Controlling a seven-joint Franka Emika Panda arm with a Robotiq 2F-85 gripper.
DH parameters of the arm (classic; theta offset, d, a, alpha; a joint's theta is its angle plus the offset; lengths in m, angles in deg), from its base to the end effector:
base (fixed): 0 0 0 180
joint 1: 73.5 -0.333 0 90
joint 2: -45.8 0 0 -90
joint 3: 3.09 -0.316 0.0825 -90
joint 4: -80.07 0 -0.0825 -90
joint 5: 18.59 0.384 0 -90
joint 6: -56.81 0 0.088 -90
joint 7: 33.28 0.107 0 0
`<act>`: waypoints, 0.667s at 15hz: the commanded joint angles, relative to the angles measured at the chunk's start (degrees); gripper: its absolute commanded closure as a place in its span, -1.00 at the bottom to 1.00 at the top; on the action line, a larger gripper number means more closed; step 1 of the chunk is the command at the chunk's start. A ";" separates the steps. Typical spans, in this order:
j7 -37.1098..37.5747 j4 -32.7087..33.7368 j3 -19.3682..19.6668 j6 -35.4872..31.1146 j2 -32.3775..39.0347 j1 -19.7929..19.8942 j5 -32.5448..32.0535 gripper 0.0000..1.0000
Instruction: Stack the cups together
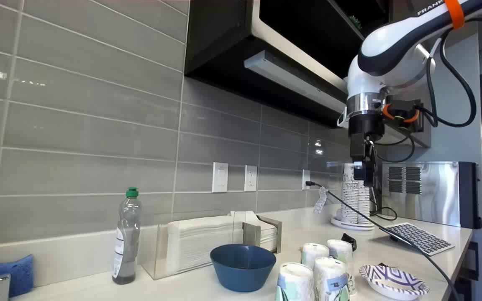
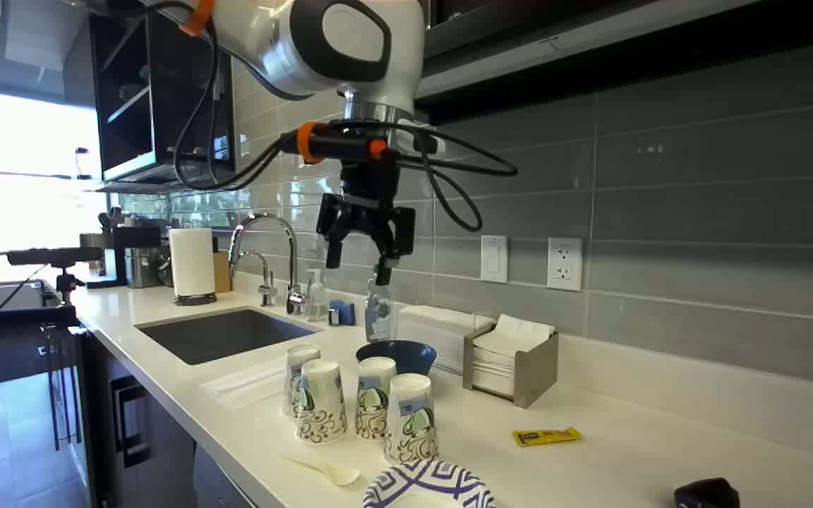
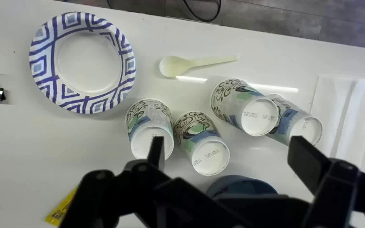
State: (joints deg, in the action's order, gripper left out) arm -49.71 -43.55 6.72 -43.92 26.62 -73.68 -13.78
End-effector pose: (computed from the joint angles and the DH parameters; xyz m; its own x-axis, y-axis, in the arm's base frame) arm 0.4422 -0.0744 0.5286 0.9931 0.1134 -0.0291 0.1077 -0.9826 -0.1512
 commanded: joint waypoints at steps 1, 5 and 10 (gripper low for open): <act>-0.25 0.17 -0.89 0.20 0.11 1.03 0.29 -1.00; -0.25 0.17 -0.89 0.20 0.11 1.03 0.29 -1.00; 2.30 0.28 -2.52 0.73 1.20 0.52 -0.13 -1.00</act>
State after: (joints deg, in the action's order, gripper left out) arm -49.66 -43.56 6.43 -43.93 26.65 -73.52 -13.88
